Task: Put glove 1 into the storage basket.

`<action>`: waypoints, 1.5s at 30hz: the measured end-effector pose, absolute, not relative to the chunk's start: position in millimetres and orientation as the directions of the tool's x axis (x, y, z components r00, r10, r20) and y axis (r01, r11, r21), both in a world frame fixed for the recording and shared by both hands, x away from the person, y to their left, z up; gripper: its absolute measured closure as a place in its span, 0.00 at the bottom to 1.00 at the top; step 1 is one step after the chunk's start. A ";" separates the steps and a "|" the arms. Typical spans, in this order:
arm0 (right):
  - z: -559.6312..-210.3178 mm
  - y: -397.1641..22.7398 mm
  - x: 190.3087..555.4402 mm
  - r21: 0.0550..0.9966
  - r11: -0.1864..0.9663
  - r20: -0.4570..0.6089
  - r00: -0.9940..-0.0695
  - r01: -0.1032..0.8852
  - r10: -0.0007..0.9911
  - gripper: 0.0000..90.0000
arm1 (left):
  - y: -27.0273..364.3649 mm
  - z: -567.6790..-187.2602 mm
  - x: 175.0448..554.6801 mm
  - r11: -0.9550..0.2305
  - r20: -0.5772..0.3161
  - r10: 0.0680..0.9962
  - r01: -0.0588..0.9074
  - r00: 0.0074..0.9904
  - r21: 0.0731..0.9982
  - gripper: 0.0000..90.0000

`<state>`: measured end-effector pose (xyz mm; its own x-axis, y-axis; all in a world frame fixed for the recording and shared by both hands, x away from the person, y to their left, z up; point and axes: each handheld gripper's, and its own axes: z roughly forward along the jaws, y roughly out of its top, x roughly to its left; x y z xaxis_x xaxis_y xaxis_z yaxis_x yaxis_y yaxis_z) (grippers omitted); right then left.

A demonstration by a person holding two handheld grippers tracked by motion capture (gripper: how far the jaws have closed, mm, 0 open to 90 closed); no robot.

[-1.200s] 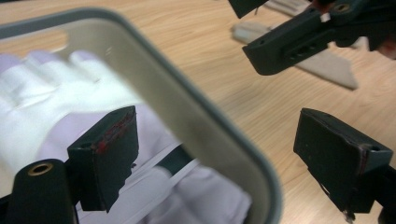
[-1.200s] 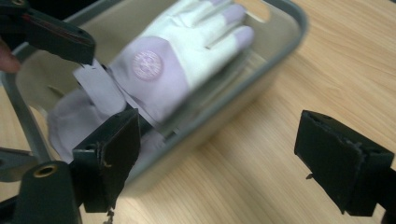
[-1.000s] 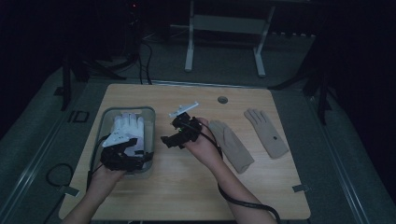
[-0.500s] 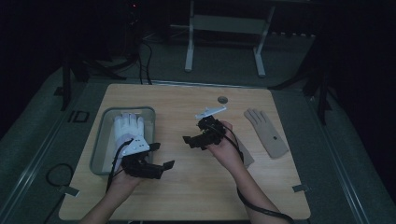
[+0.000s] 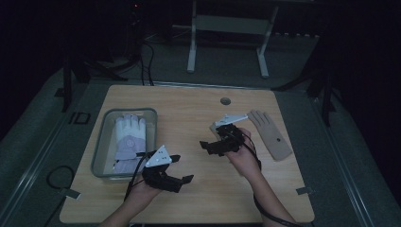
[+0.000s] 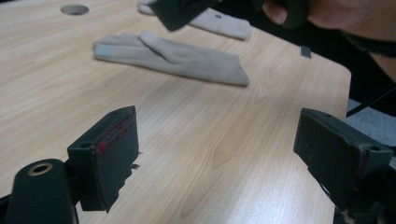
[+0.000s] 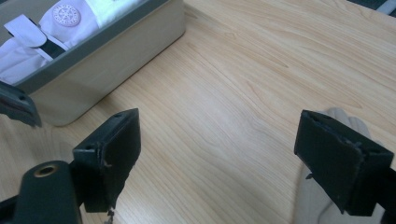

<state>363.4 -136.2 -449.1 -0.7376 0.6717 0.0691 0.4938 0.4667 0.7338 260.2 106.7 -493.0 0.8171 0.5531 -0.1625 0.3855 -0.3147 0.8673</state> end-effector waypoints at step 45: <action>-492.0 -218.2 362.7 0.761 0.371 0.067 -0.633 0.532 0.771 0.11 | 84.0 -557.7 242.1 -0.329 -0.107 0.652 0.407 0.751 0.852 0.14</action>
